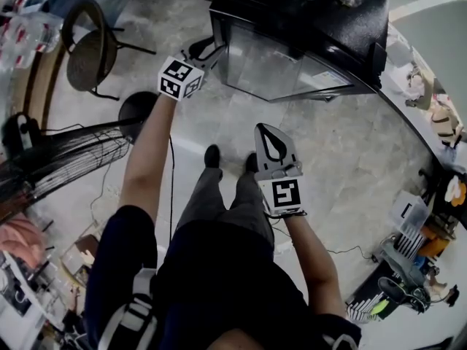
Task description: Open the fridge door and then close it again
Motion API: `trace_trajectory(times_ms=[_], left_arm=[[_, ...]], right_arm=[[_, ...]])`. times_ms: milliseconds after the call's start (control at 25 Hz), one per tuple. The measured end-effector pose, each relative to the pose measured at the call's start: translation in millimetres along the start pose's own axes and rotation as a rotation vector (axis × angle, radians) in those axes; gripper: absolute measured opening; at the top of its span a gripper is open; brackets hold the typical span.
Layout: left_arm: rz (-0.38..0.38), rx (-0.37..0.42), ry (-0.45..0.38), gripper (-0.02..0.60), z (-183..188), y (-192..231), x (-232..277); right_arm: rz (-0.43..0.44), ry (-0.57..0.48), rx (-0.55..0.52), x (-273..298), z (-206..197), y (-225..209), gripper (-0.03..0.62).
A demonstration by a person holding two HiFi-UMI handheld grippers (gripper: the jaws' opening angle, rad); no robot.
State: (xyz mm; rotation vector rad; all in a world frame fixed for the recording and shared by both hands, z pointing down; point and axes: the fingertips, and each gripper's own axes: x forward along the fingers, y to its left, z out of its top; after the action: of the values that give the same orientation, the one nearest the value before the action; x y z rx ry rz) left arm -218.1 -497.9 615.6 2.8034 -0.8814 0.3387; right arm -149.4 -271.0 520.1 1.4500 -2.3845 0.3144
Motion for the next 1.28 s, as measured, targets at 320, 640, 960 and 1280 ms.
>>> trace_trajectory(times_ms=[320, 640, 960, 1280], left_arm=[[0.027, 0.002, 0.002, 0.147, -1, -15, -10], [0.095, 0.003, 0.006, 0.133, -16, -39, -43], [0.194, -0.014, 0.008, 0.133, -24, -63, -70], [0.277, -0.039, 0.020, 0.133, -29, -94, -86]], right_arm=[[0.000, -0.006, 0.006, -15, -1, -5, 0.020], [0.025, 0.004, 0.005, -21, -7, 1, 0.020], [0.025, -0.005, 0.006, -47, -5, 2, 0.020], [0.063, -0.019, -0.007, -81, -11, -7, 0.020]])
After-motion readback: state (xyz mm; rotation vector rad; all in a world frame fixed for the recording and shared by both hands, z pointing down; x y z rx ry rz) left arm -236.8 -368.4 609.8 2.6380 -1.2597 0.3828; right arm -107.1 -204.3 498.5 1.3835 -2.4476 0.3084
